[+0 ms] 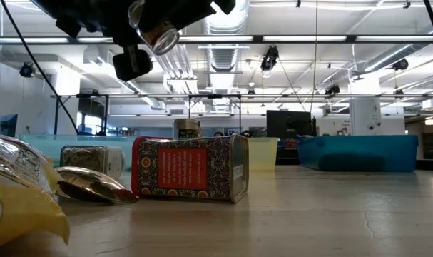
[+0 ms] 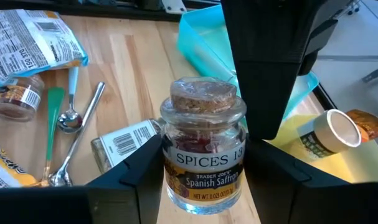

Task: Pick & Place Food Item
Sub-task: Put the top brown seasoning bottle into the yellow bin

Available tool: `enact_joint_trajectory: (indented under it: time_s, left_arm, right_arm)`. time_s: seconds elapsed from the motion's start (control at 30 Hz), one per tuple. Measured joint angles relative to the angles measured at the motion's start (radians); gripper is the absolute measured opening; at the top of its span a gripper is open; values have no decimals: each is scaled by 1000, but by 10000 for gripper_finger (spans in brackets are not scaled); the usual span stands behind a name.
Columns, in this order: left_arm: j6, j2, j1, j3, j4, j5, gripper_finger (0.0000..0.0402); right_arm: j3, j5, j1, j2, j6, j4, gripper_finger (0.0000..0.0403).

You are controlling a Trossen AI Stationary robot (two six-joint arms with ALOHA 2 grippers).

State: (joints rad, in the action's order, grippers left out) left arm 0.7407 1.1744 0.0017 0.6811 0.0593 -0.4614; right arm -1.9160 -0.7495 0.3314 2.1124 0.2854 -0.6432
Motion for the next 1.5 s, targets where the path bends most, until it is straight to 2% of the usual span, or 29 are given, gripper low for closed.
enact_joint_trajectory:
  time_s: [0.17,0.27,0.77,0.9,1.07,1.5]
  left_arm:
    - [15,0,-1,-1,6,-9,14]
    - [18,1,-1,-1,9,-11,36]
    - [45,-1,-2,1,20,-23,235]
    - [27,-1,0,12,-89,-31,266]
    - [-32,-3,1,57,-258,43,282]
    - [-35,-8,-2,79,-241,80,283]
  right_arm:
    - [0,35,3,-1,11,-1,180]
    - [0,64,3,-2,25,-1,180]
    - [3,93,12,-2,88,-23,180]
    - [3,83,13,-4,121,-29,180]
    - [1,72,12,-5,155,-42,180]
    - [1,125,13,-5,160,-42,179]
